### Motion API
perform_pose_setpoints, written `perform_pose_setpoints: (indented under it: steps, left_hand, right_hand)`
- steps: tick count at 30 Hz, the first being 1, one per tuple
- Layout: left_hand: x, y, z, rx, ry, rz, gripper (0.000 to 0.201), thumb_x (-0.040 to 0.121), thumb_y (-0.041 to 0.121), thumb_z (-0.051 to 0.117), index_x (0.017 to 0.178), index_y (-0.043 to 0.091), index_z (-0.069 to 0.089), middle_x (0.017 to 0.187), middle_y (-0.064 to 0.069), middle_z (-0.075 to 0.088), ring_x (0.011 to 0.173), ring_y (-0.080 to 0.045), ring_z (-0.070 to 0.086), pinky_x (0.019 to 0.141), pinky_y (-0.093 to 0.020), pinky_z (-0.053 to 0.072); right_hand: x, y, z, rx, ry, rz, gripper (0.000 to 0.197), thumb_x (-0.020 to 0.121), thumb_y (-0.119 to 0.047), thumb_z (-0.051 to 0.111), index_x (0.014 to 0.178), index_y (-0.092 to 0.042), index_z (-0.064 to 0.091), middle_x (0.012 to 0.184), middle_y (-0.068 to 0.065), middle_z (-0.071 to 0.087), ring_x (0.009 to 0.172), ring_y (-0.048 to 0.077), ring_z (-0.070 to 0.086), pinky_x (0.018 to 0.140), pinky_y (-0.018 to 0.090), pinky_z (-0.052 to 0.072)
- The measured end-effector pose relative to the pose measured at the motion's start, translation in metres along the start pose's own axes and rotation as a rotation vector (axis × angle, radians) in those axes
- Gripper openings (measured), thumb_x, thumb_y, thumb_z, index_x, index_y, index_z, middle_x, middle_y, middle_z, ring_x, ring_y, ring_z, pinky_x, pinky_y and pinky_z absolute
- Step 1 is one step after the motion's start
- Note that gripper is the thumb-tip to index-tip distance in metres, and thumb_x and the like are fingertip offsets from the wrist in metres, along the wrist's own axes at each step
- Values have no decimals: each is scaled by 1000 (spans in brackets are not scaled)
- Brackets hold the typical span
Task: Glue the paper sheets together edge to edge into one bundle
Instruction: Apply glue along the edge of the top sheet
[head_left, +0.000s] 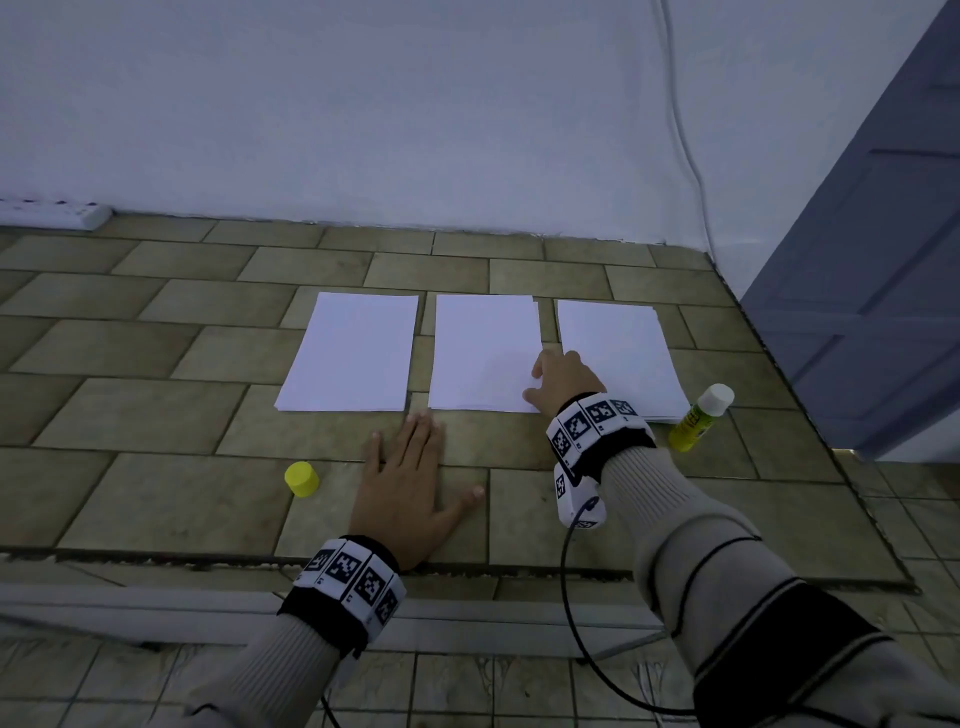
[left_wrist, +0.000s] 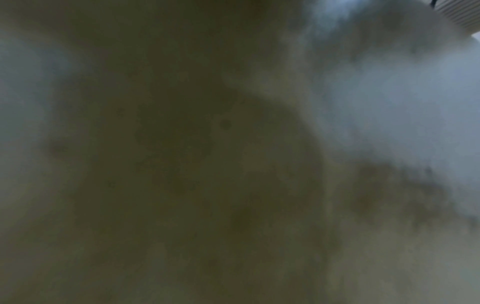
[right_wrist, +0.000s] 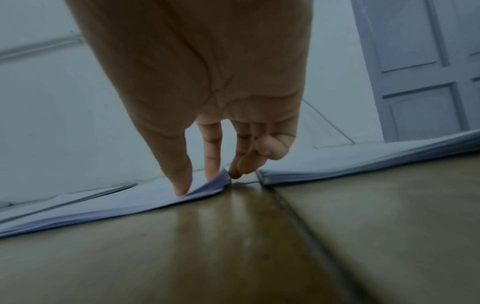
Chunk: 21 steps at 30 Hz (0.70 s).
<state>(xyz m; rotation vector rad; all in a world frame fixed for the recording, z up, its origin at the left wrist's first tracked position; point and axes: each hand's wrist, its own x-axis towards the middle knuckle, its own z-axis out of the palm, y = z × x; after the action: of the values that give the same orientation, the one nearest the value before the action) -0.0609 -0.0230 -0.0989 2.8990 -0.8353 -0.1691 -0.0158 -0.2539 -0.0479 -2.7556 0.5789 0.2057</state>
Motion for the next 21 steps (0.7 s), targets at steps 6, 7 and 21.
perform_pose_setpoints:
  steps: [6, 7, 21]
  left_hand:
    - [0, -1, -3, -10, -10, 0, 113, 69, 83, -21, 156, 16, 5, 164, -1, -3, 149, -13, -10, 120, -48, -7]
    - [0, -1, -4, -18, -15, -3, 114, 69, 83, -21, 156, 16, 5, 164, -1, -3, 149, -12, -10, 120, -48, -7]
    - [28, -15, -89, -414, 97, -157, 74, 93, 58, 46, 152, 18, 25, 162, 0, 16, 148, -20, 14, 117, -42, 17]
  right_hand:
    - [-23, 6, -19, 222, 144, -39, 36, 92, -37, 56, 119, -13, 54, 125, 12, 44, 110, 28, 52, 89, 37, 45]
    - [-31, 10, -25, 287, 211, -74, 34, 92, -35, 57, 118, -13, 56, 123, 11, 46, 108, 27, 52, 89, 36, 45]
    - [-97, 99, -66, 592, 743, 259, 68, 81, -25, 72, 136, -5, 38, 137, 13, 44, 125, 28, 43, 98, 39, 37]
